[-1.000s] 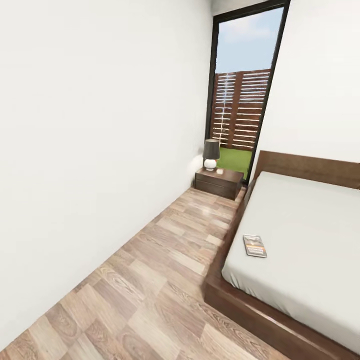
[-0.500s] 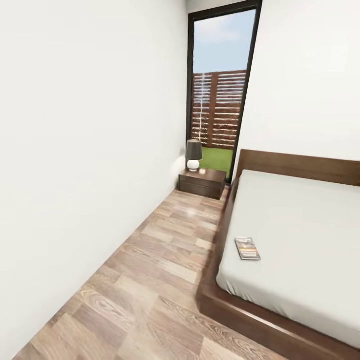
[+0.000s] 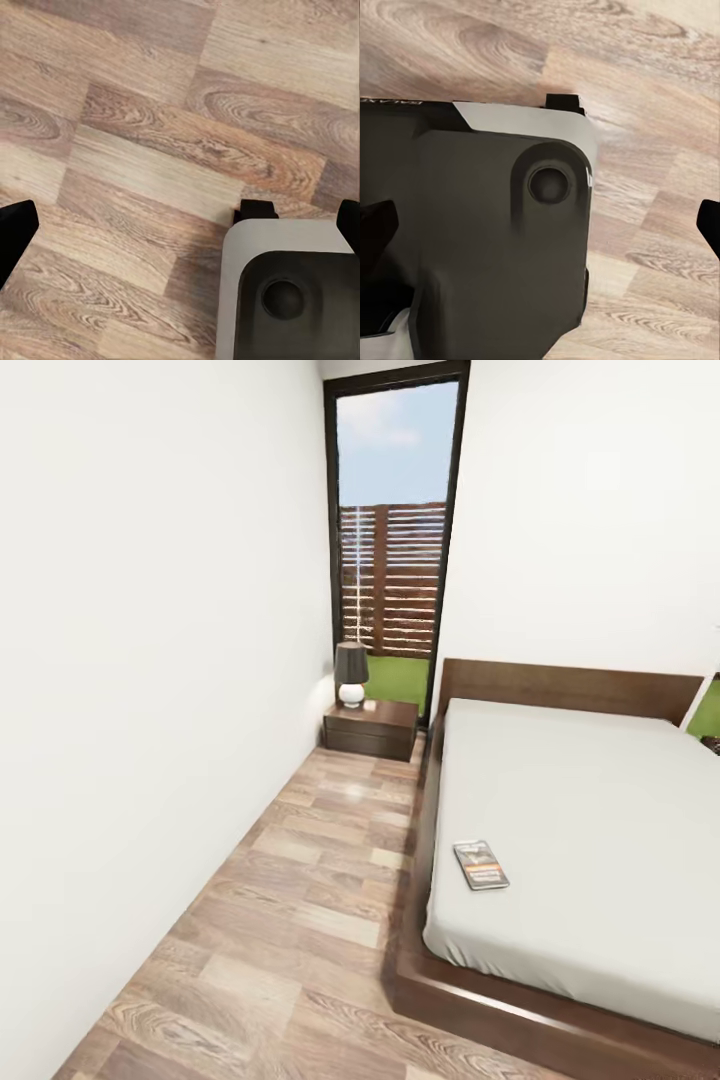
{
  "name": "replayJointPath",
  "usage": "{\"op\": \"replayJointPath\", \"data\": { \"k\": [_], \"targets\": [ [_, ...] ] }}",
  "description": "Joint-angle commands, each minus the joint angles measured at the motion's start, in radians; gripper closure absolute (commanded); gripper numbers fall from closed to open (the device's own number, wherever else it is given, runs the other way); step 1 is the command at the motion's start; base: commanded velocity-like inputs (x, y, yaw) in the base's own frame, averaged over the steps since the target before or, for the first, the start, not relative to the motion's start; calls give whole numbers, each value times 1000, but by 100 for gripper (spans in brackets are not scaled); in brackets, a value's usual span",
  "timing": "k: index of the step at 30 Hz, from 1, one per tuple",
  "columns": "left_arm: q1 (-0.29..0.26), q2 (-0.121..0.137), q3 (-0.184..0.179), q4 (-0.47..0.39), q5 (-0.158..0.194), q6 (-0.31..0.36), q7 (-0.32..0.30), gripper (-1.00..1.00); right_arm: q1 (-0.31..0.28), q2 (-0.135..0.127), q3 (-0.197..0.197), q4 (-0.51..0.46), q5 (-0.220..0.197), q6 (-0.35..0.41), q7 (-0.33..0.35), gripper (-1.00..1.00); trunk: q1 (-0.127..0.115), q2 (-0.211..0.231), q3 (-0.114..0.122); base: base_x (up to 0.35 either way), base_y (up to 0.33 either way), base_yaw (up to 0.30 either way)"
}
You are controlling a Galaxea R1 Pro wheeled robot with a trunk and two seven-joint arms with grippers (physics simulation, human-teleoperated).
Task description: In the bedroom, move the book from the bed onto either nightstand, and place the two sandals side by side next to the bed.
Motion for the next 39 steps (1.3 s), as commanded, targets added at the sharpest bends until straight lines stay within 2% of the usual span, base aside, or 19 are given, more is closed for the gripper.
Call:
{"op": "replayJointPath", "data": {
  "k": [1,4,12,16,32,39],
  "targets": [
    [0,0,-9,0,9,-3,3,-100,-1,0,3,2,0,1,3,-100,1,-1,-1,265,238,-288],
    [0,0,-15,0,9,-3,3,-100,1,0,3,2,0,1,5,-100,1,-1,1,264,239,-283],
    [0,0,-72,0,9,-3,3,-100,2,-1,3,2,0,1,7,-100,1,-1,7,264,241,-275],
    [0,0,-84,0,9,-3,3,-100,2,-1,3,2,0,1,8,-100,1,-1,10,262,244,-269],
    [0,2,-98,0,9,-3,3,-100,9,-2,3,2,-1,1,8,-100,1,-1,24,255,246,-267],
    [0,2,-105,0,9,-3,3,-100,10,-2,3,1,0,1,8,-100,1,-1,30,150,138,-266]
  ]
}}
